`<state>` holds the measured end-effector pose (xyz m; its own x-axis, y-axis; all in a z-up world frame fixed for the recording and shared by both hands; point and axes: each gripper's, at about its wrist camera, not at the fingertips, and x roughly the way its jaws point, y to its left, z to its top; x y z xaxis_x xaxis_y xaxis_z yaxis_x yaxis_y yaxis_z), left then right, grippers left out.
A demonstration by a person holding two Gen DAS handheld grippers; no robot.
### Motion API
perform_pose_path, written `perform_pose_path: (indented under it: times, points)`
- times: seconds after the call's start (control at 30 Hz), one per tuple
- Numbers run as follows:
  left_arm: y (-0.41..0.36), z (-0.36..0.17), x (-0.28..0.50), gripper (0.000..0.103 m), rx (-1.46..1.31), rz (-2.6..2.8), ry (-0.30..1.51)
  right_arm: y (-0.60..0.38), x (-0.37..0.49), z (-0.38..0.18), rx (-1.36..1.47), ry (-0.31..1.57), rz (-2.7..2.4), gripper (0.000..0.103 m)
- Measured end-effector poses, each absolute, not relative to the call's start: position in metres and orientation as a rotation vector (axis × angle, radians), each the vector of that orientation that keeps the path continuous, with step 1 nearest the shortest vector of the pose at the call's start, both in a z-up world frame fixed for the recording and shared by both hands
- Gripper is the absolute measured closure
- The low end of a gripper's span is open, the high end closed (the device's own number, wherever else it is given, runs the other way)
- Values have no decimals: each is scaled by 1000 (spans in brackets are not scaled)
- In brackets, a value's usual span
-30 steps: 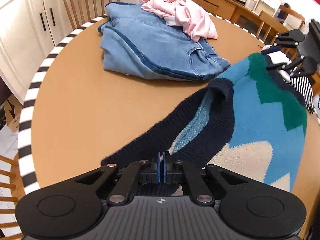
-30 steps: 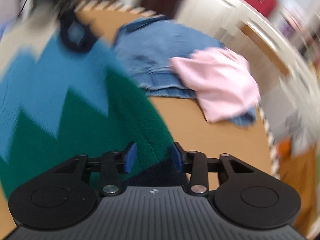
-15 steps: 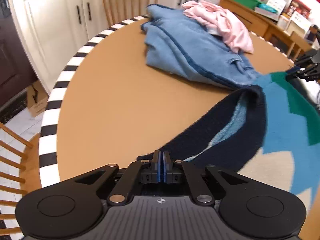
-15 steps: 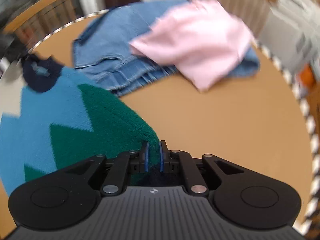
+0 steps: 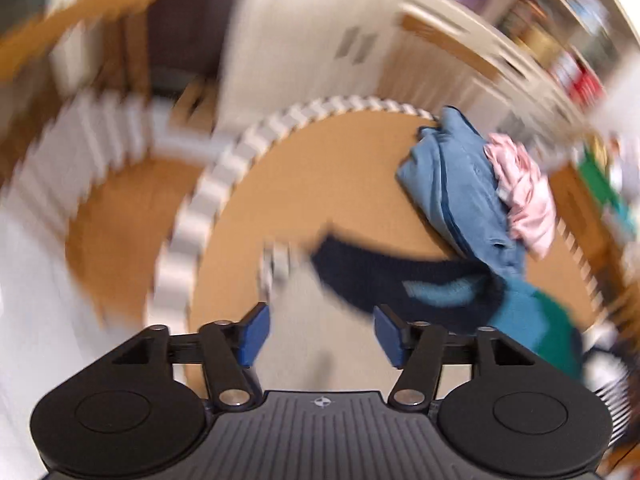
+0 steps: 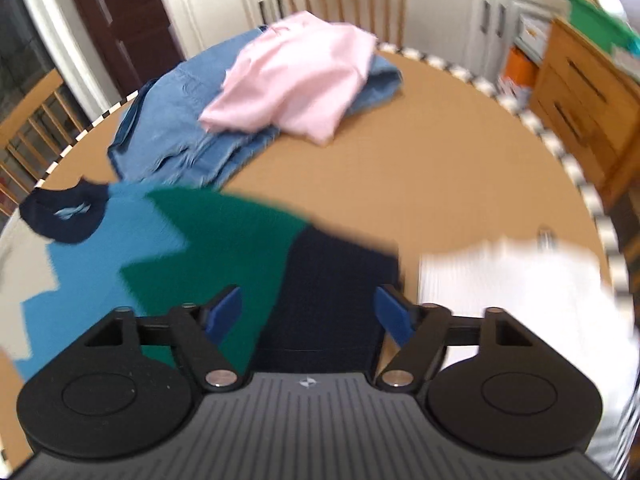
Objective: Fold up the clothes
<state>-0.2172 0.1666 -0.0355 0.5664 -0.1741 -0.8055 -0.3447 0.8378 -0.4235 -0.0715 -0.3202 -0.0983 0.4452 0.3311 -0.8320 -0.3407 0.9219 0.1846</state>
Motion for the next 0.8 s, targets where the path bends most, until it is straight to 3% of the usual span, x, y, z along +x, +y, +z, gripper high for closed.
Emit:
perform_pose_path:
  times: [0.17, 0.23, 0.27, 0.3, 0.33, 0.43, 0.6, 0.67, 0.8]
  points:
    - [105, -74, -298, 24, -931, 185, 980, -325, -103, -117, -4, 1088, 328, 24]
    - [84, -97, -311, 24, -1034, 208, 959, -324, -106, -122, 20, 1079, 337, 39]
    - [77, -102, -315, 19, -1055, 227, 894, -325, -107, -121, 30, 1077, 337, 47]
    - [71, -103, -316, 22, -1030, 247, 847, -325, -108, -120, 38, 1080, 344, 65]
    - [66, -103, -313, 22, -984, 267, 841, -327, -108, -118, 62, 1091, 345, 77]
    - [59, -102, -304, 27, -904, 340, 819, -329, -118, -119, 58, 1108, 360, 82]
    - [72, -103, -269, 61, -734, 421, 802, -328, -170, -117, 83, 1184, 413, 84]
    - [87, -102, -243, 66, -683, 404, 819, -322, -204, -116, 98, 1209, 453, 84]
    - [107, -101, -165, 67, -524, 356, 854, -292, -262, -116, 155, 1252, 543, 83]
